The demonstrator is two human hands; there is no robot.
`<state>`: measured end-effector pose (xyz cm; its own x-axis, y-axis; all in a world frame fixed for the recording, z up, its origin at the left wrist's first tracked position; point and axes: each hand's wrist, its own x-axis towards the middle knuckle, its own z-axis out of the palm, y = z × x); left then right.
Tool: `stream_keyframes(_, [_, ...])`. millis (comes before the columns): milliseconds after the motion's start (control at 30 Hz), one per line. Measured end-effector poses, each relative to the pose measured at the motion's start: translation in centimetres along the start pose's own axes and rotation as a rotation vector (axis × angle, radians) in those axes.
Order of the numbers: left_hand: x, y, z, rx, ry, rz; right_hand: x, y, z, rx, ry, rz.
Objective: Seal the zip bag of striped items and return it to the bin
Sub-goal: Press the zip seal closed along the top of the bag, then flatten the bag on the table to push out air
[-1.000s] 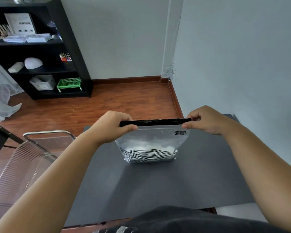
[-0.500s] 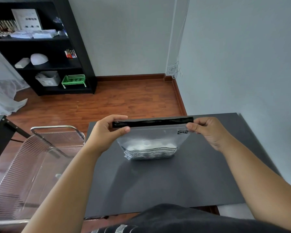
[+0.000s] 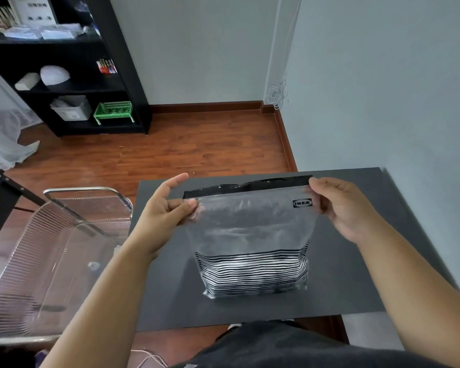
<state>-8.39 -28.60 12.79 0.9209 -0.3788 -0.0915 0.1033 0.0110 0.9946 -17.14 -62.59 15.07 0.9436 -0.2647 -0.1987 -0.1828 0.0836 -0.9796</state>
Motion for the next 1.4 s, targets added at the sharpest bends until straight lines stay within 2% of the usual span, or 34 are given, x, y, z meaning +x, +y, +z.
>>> stream_keyframes(133, [3.3, -4.1, 2.9, 0.353, 0.285, -0.177, 3.1, 3.9, 2.2, -0.203, 0.304, 0.218])
stream_keyframes(200, [3.5, -6.5, 4.4, 0.69, 0.281, -0.17, 3.2, 6.1, 3.3, -0.452, 0.313, 0.189])
stream_keyframes(267, [2.4, -8.8, 6.5, 0.96, 0.18, -0.138, 2.5, 8.2, 4.6, -0.73, 0.236, 0.082])
stream_keyframes(367, [0.1, -11.6, 9.7, 1.094, 0.003, -0.132, 0.8, 11.7, 6.5, -1.121, -0.011, -0.051])
stream_keyframes(467, [-1.0, -13.5, 11.1, 1.197, -0.109, -0.129, -0.3, 14.5, 7.6, -1.309, -0.165, -0.068])
stream_keyframes(600, [-0.9, -14.8, 10.6, 1.264, -0.163, -0.137, -0.7, 16.5, 7.5, -1.386, -0.222, -0.077])
stream_keyframes(767, [-1.2, -15.8, 10.4, 1.333, -0.152, -0.115, -0.8, 17.6, 7.2, -1.456, -0.242, -0.055])
stream_keyframes(1400, [-1.0, -16.2, 10.7, 1.381, -0.174, -0.108, -0.5, 18.0, 6.9, -1.438, -0.264, -0.007])
